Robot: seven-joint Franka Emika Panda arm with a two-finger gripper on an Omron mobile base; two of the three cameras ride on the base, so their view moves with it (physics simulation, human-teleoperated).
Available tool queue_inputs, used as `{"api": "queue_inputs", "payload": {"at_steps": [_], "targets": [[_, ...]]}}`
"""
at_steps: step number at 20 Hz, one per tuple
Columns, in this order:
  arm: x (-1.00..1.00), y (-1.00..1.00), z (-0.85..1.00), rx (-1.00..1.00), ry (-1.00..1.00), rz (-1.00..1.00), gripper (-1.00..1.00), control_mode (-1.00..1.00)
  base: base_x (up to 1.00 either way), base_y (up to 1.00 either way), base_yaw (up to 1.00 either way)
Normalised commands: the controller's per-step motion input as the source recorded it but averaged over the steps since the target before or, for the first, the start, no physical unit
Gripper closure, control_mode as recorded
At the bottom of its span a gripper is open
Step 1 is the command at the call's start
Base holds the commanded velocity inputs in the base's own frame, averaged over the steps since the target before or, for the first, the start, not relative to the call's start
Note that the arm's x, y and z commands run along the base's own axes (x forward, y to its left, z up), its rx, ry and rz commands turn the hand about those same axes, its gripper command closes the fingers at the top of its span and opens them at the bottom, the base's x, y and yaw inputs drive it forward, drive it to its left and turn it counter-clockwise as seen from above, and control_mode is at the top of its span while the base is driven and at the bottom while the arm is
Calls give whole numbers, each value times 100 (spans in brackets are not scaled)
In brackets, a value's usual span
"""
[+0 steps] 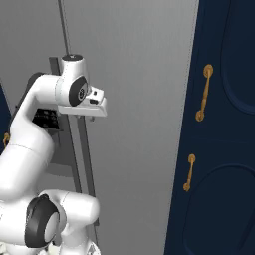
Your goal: Grab a lemon wedge from the fridge and one ice cube from the ice bowl, and put them in the glass of lemonade.
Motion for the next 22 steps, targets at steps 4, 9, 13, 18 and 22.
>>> {"api": "queue_inputs", "payload": {"at_steps": [4, 9, 13, 18, 22], "targets": [[-56, 0, 0, 1, -1, 0, -100, -100, 0, 0, 0], [-84, 0, -4, 0, -1, -1, -100, -100, 0, 0, 0], [-46, 18, -23, 0, 0, 0, -100, -100, 0, 0, 0], [-26, 3, -6, 0, 0, 0, -100, -100, 0, 0, 0], [-13, 0, -5, 0, 0, 0, -100, 100, -43, 16, 7]]}}
